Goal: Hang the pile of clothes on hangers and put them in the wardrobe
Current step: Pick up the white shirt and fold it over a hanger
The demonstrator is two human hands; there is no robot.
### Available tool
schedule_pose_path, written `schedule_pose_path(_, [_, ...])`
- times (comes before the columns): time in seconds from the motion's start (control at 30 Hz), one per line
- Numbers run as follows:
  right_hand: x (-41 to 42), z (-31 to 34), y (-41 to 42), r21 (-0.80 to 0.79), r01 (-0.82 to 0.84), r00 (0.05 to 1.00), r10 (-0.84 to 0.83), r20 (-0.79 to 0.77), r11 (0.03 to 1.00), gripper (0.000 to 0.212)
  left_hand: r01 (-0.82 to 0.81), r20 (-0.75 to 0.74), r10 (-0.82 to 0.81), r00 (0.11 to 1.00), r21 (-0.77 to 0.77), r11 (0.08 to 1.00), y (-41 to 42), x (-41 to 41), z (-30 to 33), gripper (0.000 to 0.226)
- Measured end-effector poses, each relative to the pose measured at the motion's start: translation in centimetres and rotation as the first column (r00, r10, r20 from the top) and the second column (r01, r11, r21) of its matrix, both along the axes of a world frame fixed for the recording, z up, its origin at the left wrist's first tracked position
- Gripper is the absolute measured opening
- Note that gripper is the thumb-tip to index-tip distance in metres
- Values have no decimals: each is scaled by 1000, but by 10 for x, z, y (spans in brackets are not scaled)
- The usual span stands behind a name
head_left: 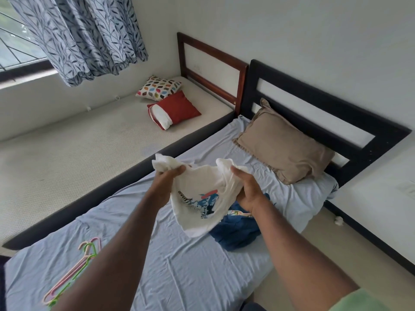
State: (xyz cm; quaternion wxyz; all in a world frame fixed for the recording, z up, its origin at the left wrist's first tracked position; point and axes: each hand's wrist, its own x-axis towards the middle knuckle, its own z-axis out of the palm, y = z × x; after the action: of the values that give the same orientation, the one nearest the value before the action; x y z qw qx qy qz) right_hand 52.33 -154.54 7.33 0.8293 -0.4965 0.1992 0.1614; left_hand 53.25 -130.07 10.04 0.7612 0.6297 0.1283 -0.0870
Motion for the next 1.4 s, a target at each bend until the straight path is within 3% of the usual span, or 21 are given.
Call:
schedule_pose_path(0.07, [6, -1, -3, -85, 32, 999, -31, 21, 996, 49, 11, 18, -12, 1000, 66, 998, 10, 5, 3, 42])
schedule_pose_path(0.1, [10, -1, -6, -98, 84, 996, -81, 33, 992, 48, -19, 28, 17, 999, 80, 997, 16, 8, 4, 42])
schedule_pose_path(0.27, [26, 6, -24, -67, 230, 973, -227, 49, 971, 66, -166, 16, 166, 986, 62, 984, 46, 15, 1, 15])
schedule_pose_path(0.43, [27, 12, -22, 65, 127, 991, -129, 31, 990, 48, 75, -78, -72, 994, 36, 997, 39, 5, 8, 6])
schedule_pose_path(0.5, [26, 21, -18, 62, 10, 997, -15, 82, 998, 52, 186, -175, -179, 968, 23, 982, 28, 0, 11, 4])
schedule_pose_path(0.57, [27, 28, -12, -100, -102, 982, 116, 149, 990, 62, 287, -253, -257, 933, 91, 953, 21, -4, 10, 13])
schedule_pose_path(0.63, [28, 30, -8, -194, -120, 972, 155, 175, 974, 58, 395, -318, -347, 882, 100, 913, 17, -6, 7, 24])
schedule_pose_path(0.73, [21, 45, -2, -17, -150, 959, 150, 240, 989, 39, 481, -385, -485, 785, -112, 869, 3, -14, -6, 37])
schedule_pose_path(0.8, [18, 58, 5, 123, -210, 937, 164, 307, 970, 30, 522, -380, -549, 744, -182, 833, -13, -21, -20, 64])
schedule_pose_path(0.93, [20, 69, 18, 139, -285, 919, 230, 320, 948, 31, 482, -337, -507, 793, -159, 861, -40, -25, -33, 92])
schedule_pose_path(1.03, [22, 76, 16, 98, -260, 929, 221, 298, 961, 32, 405, -199, -426, 882, -141, 904, -43, -21, -16, 80])
schedule_pose_path(1.13, [26, 79, 6, 17, -215, 937, 201, 285, 977, 27, 325, -34, -347, 937, -278, 904, -37, -4, 4, 69])
schedule_pose_path(1.2, [30, 79, -2, -52, -146, 955, 154, 252, 988, 27, 302, 75, -294, 953, -313, 900, -29, 11, 18, 46])
schedule_pose_path(1.27, [36, 77, -13, -144, -14, 976, 44, 213, 990, 23, 285, 129, -264, 956, -192, 939, -21, 25, 30, 20])
schedule_pose_path(1.4, [45, 72, -32, -401, 213, 970, -144, 195, 891, 12, 121, 146, -115, 983, -34, 992, -2, 49, 52, 10])
